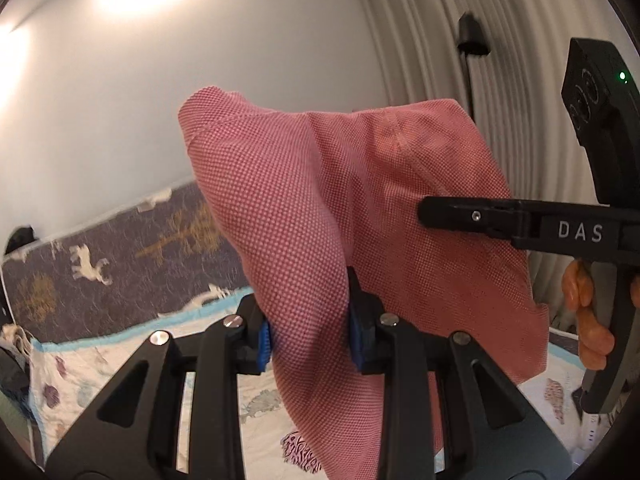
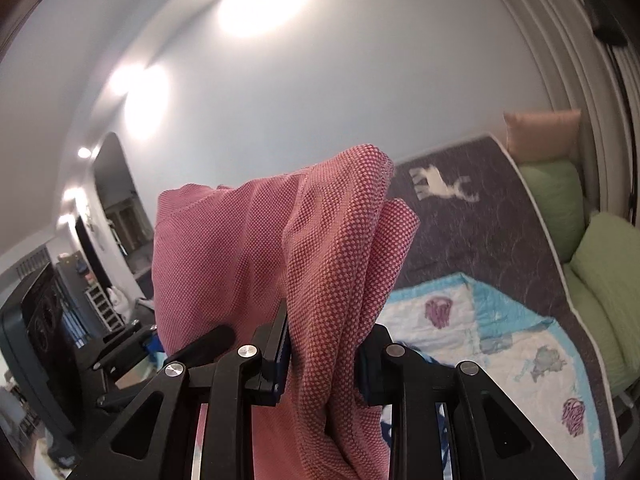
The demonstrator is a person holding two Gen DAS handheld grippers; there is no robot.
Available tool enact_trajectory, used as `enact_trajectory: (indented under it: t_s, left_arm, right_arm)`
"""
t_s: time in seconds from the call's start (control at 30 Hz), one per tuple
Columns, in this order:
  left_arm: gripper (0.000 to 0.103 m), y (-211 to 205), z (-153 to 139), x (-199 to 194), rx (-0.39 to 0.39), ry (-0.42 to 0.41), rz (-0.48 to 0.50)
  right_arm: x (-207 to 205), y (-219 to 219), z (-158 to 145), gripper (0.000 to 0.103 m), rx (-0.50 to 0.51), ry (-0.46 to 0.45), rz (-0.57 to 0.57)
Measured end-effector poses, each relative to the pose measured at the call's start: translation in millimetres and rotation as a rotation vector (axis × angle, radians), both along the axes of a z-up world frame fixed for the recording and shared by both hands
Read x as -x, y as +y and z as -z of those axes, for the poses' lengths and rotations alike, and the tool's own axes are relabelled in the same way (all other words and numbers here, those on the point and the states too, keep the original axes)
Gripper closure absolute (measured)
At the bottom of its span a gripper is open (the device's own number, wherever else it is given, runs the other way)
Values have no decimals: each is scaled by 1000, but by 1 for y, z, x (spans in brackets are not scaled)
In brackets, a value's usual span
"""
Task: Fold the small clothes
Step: 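Close both grippers on the folded sweater and lift it off the quilt, then lower the folded sweater onto the navy star blanket and open both grippers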
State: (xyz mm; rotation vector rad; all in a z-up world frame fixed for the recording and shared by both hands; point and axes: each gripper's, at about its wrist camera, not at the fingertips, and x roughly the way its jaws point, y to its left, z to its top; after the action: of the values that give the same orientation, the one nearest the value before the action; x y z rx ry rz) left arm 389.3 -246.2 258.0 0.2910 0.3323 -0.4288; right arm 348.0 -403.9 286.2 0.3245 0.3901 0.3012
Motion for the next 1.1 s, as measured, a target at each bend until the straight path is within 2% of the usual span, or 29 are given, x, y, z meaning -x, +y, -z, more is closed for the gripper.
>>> enact_trajectory:
  t_s: [0.2,0.3,0.43,0.5,0.6,0.7,0.83,1.0,1.1]
  left_arm:
    - [71,2,93,-83,25,149,-6]
    - [71,-4,136,-117,11,214,-14]
    - [68,-16,197,-157,-41,280,-30]
    - [62,-21,222,-167,-109,293,-46]
    - [52,-23,249,-179,-165,281,-93]
    - [45,-21,265,-189,-168,235,-127]
    - [39,-11,278,-191,-53,255,-126]
    - [37,-8,284,-195,-33,226,-123]
    - [30,-1,278,-191,-25,219,-103]
  right_arm:
    - [-78,-12,93,77,-42,102,-23]
    - [-115,-17,141,77,-48,176,-11]
    - [-159,-22,201,77,-41,267,23]
    - [-180,-22,233,77,-20,318,48]
    - [-204,-25,269,73,20,377,106]
    - [-220,-27,298,67,27,449,153]
    - [-223,-45,323,48,-13,464,192]
    - [-217,-53,326,42,-33,457,204]
    - [-210,-57,323,35,-50,455,215]
